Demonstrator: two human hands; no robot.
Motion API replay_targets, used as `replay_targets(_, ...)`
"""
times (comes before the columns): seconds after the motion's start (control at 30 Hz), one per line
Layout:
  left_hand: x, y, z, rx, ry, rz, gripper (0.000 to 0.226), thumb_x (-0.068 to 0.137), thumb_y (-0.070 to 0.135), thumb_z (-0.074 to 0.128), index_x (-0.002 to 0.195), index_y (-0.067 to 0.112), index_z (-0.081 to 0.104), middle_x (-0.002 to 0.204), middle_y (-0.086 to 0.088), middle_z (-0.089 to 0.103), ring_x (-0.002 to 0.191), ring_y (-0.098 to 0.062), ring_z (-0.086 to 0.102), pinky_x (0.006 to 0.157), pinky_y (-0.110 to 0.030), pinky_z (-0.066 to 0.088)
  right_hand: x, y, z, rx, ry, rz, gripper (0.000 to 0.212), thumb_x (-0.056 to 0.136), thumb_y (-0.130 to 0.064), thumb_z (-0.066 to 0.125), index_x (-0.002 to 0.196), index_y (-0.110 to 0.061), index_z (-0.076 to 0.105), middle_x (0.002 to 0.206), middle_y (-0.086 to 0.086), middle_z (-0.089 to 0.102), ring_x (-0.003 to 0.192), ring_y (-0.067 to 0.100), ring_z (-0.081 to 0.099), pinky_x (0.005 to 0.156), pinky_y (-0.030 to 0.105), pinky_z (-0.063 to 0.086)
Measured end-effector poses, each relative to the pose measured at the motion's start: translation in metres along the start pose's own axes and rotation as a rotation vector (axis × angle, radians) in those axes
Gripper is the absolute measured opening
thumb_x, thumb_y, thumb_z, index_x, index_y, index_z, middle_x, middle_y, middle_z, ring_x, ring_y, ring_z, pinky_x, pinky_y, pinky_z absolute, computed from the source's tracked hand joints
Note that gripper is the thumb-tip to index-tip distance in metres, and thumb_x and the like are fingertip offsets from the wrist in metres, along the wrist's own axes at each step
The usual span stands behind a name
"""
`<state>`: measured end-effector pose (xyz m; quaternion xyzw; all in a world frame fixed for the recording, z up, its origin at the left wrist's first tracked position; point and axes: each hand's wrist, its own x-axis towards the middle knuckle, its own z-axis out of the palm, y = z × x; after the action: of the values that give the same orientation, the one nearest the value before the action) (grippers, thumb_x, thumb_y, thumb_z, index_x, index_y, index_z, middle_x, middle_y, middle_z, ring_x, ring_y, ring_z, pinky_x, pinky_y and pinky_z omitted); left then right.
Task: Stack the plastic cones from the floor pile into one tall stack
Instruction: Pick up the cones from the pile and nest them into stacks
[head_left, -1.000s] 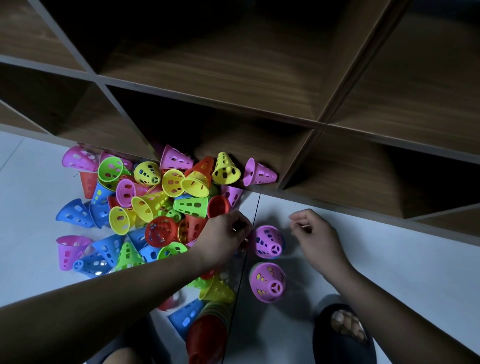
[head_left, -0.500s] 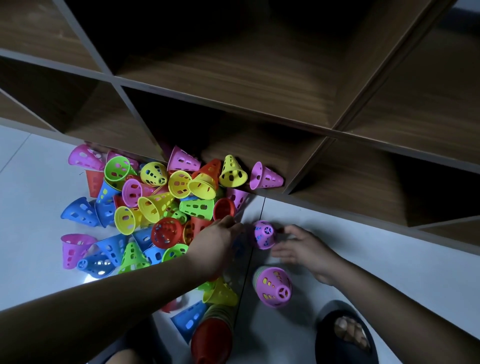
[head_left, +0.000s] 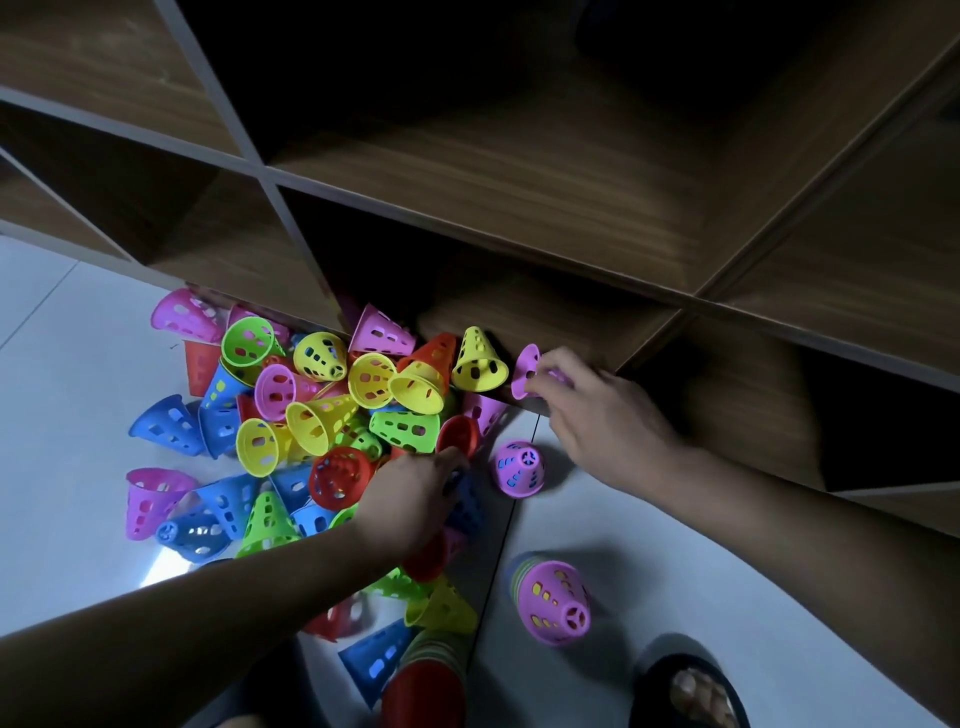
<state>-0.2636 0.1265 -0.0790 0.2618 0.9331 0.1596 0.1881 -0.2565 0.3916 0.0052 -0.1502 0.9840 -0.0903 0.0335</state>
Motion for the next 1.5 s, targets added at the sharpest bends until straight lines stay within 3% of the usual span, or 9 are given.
replay_targets(0.2,0.006,-0.001,-0.013,-0.256,0.016,-0.041,0.020,0.096,0.026,0.073,0.115,0.031,0.070,0.099,0.009,0.076,0.079,-0.006,0.072,0.071,-0.032,0.063,0.009,-0.002,0.029,-0.213,-0.131,-0.017,0.054,0.079,0.001,0.058,0.130,-0.015,0.055,0.138,0.008,0.049,0.118,0.035,0.061,0.075,0.042,0.058)
replay_targets(0.43,0.012,0.017,-0.060,-0.753,0.117,-0.190,0.007,0.104,0.025,0.066,0.102,0.025,0.073,0.089,0.005,0.076,0.063,0.000,0.065,0.057,-0.017,0.049,-0.007,0.000,0.013,-0.193,0.075,-0.077,0.031,0.077,0.002,0.059,0.104,-0.012,0.065,0.104,0.010,0.061,0.093,0.033,0.059,0.074,0.044,0.054)
replay_targets(0.53,0.016,0.025,-0.065,-0.962,0.155,-0.251,0.014,0.107,0.021,0.060,0.104,0.020,0.073,0.094,0.002,0.076,0.069,0.001,0.065,0.063,-0.017,0.053,-0.025,-0.004,0.001,-0.002,0.197,0.074,0.028,0.092,-0.006,0.061,0.117,-0.017,0.067,0.112,0.004,0.061,0.097,0.030,0.064,0.076,0.043,0.057)
replay_targets(0.67,0.022,0.036,-0.051,-1.052,0.085,-0.277,0.014,0.108,0.027,0.060,0.102,0.022,0.072,0.090,-0.007,0.076,0.071,-0.025,0.065,0.067,-0.044,0.057,-0.052,-0.008,-0.011,0.349,0.366,0.294,0.016,0.107,-0.016,0.052,0.114,-0.018,0.066,0.106,-0.004,0.062,0.089,0.022,0.064,0.076,0.038,0.052)
replay_targets(0.83,0.031,0.045,-0.026,-0.891,0.040,-0.261,0.013,0.107,0.024,0.060,0.099,0.021,0.071,0.080,-0.003,0.076,0.062,-0.013,0.064,0.061,-0.031,0.050,-0.065,-0.003,0.003,1.224,0.371,0.714,0.043,0.091,0.020,0.038,0.099,-0.010,0.069,0.076,0.000,0.067,0.063,0.012,0.052,0.055,0.023,0.040)
replay_targets(0.93,0.035,0.047,-0.017,-0.767,0.023,-0.277,0.011,0.105,0.024,0.061,0.100,0.025,0.070,0.082,0.004,0.075,0.067,-0.012,0.066,0.064,-0.029,0.051,-0.064,-0.010,0.014,1.416,0.271,0.778,0.045,0.087,0.025,0.029,0.099,0.002,0.066,0.062,0.006,0.056,0.053,0.014,0.039,0.046,0.023,0.030)
replay_targets(1.1,0.033,0.037,-0.010,-0.681,-0.008,-0.281,0.009,0.104,0.024,0.061,0.104,0.025,0.070,0.083,0.002,0.078,0.067,-0.012,0.074,0.065,-0.038,0.062,-0.050,-0.019,0.032,1.344,0.102,0.779,0.047,0.089,0.024,0.031,0.096,-0.006,0.066,0.063,-0.006,0.062,0.053,0.006,0.048,0.048,0.019,0.036)
replay_targets(1.23,0.023,0.035,-0.015,-0.695,0.007,-0.276,0.011,0.103,0.030,0.068,0.110,0.022,0.068,0.087,0.005,0.078,0.063,-0.004,0.073,0.057,-0.015,0.049,-0.045,-0.015,0.059,1.183,0.028,0.754,0.046,0.089,0.018,0.041,0.094,-0.016,0.071,0.085,0.005,0.072,0.064,0.011,0.053,0.060,0.029,0.043)
replay_targets(1.5,0.005,0.006,-0.009,-0.603,0.072,-0.309,0.030,0.102,0.019,0.061,0.128,0.034,0.057,0.092,0.000,0.077,0.059,-0.018,0.074,0.060,-0.046,0.064,-0.036,-0.010,0.074,0.887,-0.003,0.739,0.022,0.100,-0.010,0.060,0.097,-0.030,0.066,0.092,-0.007,0.070,0.073,0.012,0.068,0.065,0.029,0.049)
